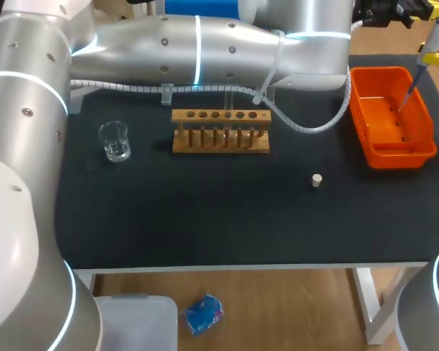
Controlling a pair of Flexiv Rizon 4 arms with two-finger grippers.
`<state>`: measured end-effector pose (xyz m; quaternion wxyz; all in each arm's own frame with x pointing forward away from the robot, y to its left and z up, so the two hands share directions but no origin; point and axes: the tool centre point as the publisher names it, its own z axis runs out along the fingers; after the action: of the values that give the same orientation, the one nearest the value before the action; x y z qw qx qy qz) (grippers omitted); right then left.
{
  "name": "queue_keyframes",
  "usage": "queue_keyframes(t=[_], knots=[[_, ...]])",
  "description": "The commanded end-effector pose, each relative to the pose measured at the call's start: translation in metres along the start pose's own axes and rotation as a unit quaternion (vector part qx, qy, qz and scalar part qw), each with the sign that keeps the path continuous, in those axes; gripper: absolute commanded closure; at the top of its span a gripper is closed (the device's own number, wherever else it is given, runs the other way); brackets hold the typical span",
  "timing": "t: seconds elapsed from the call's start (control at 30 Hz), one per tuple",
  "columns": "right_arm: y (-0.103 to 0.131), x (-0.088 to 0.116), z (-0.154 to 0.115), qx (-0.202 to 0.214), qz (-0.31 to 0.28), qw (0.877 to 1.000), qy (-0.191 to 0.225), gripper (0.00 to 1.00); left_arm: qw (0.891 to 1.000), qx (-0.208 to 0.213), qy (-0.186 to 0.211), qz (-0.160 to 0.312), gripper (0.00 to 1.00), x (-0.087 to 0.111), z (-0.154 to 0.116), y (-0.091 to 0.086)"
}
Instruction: Invert the test tube, pick up the pipette, mount the tip to pipette, aspirate from beaker and dispense into the tube, eject the tip, return the pipette, and cap with the stopper.
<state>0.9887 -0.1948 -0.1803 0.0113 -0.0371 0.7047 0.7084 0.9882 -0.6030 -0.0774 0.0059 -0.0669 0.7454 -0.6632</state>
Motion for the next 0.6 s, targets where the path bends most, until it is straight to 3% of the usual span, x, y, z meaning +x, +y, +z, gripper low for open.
queue_keyframes(t=[0.03,0.6], knots=[[0.0015,-0.0031,-0.0019,0.000,0.000,1.000,0.004,1.00,0.999,0.034,-0.007,0.000,1.00,0.0008,0.0053,0.0064],[0.0015,-0.0031,-0.0019,0.000,0.000,1.000,0.004,1.00,1.000,0.013,-0.021,0.002,1.00,0.0028,0.0079,0.0142]])
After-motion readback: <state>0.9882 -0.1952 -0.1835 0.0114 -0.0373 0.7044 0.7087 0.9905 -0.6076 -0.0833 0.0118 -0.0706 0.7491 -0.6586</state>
